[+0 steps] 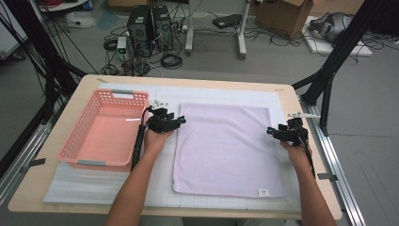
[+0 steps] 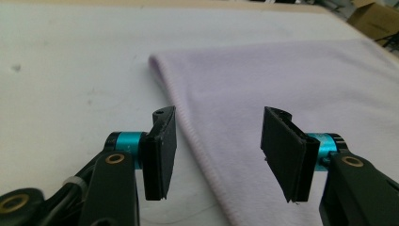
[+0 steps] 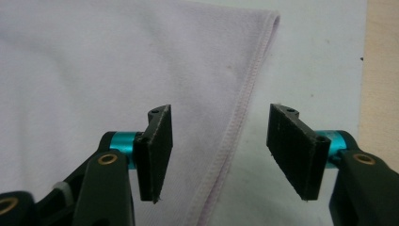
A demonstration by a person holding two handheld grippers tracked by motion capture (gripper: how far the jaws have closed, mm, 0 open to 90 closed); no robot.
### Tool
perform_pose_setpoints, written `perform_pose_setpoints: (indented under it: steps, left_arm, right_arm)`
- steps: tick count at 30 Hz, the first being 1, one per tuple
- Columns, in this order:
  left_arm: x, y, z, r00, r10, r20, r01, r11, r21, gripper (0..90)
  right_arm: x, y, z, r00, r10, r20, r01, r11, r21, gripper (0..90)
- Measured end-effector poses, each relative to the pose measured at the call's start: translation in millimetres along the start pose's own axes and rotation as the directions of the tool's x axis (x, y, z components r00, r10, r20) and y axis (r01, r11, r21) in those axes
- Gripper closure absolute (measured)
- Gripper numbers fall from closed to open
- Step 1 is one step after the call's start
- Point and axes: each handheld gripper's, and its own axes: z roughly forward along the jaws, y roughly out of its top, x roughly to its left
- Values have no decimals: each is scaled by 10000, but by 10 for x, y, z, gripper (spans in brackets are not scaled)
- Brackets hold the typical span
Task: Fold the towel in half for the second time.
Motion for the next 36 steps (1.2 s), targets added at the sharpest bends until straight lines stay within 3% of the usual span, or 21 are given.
perform_pose_setpoints:
  steps: [3,6,10,11,15,17,18,19,20,22,24,27,29,33,36]
  left_arm:
    - [25,6,67,9997,-164,-204,173,9988,463,480]
    - [-8,42,131,9992,207,-347,-178,9963,835,479]
    - [-66,69,221,9986,267,-464,-231,9967,772,487]
    - [-86,69,224,9966,462,-678,-405,9957,832,503]
    - [-112,66,226,9907,778,-1120,-680,9937,888,648]
    - [-99,62,227,9956,673,-657,-614,9943,876,800]
    - [-110,61,230,9947,751,-704,-688,9938,875,847]
    - [-103,61,226,9962,587,-638,-529,9947,880,850]
    - [-70,64,217,9987,76,-496,-32,9960,895,856]
    - [4,74,183,9957,-902,-220,918,9920,869,864]
    - [32,100,119,9925,-1220,-27,1220,9905,628,865]
    - [13,168,8,9931,-1147,228,1145,9934,118,865]
    - [4,193,-56,9927,-1159,328,1160,9932,-10,865]
    - [-63,226,-192,9973,-535,498,533,9986,48,865]
    - [-105,196,-316,9964,-531,662,551,9981,-286,864]
  right_arm:
    - [-24,29,78,9996,156,240,-156,9999,27,443]
    - [-59,54,140,9987,360,358,-362,9993,69,467]
    - [-63,88,224,9989,337,329,-345,9991,251,514]
    - [-59,106,251,9989,317,337,-333,9984,461,531]
    - [-38,114,288,9988,194,454,-208,9993,322,664]
    - [-36,109,286,9985,403,358,-414,9987,300,763]
    - [-43,108,283,9987,512,-27,-511,9981,335,839]
    - [-38,106,285,9983,575,-4,-574,9978,331,844]
    - [-35,106,281,9981,623,1,-622,9975,342,854]
    - [-52,106,266,9965,830,-124,-826,9961,321,861]
    - [-79,111,201,9939,1065,-282,-1066,9943,-24,863]
    - [-89,149,66,9922,1123,-542,-1156,9914,-620,863]
    - [-67,170,-18,9931,982,-644,-1035,9910,-850,863]
    - [-8,185,-209,9941,697,-832,-793,9898,-1180,863]
    - [19,155,-321,9946,534,-895,-655,9882,-1387,862]
